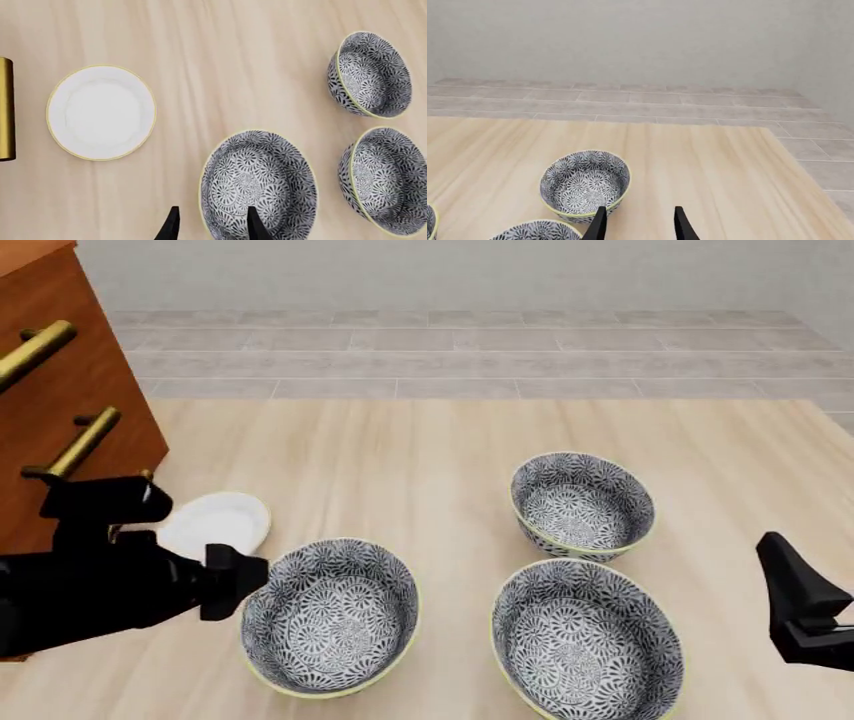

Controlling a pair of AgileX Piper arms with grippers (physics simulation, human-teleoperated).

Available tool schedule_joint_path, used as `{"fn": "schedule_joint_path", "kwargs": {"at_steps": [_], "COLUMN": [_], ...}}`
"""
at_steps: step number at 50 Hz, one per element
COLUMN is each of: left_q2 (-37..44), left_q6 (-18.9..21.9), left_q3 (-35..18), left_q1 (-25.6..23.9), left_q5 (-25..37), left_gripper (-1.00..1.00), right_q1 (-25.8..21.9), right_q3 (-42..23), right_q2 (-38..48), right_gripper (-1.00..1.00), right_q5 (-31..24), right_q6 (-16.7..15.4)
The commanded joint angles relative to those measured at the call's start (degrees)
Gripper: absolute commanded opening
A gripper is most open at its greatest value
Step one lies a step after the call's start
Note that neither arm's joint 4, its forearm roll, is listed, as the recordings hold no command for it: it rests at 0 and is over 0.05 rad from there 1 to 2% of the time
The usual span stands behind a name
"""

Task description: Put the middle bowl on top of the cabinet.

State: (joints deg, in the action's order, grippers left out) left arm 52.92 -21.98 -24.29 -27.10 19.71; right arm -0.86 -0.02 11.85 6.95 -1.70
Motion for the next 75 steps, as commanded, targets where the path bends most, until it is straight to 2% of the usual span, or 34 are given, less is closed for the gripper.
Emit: {"fn": "schedule_joint_path", "kwargs": {"at_steps": [1, 52, 75], "left_q2": [3.5, 13.3, 15.5], "left_q6": [-0.1, -0.9, 1.7], "left_q3": [2.0, 8.1, 9.2], "left_q1": [0.2, -0.7, -0.4], "left_q5": [-3.9, -15.6, -18.1], "left_gripper": [1.00, 1.00, 1.00], "right_q1": [0.1, -0.2, -0.1], "right_q3": [0.0, 0.0, 0.0], "right_q2": [-0.1, -0.8, -1.2], "right_gripper": [1.00, 1.00, 1.00], "right_q5": [-0.1, -0.8, -1.0], "right_q6": [0.1, -0.1, 0.1]}}
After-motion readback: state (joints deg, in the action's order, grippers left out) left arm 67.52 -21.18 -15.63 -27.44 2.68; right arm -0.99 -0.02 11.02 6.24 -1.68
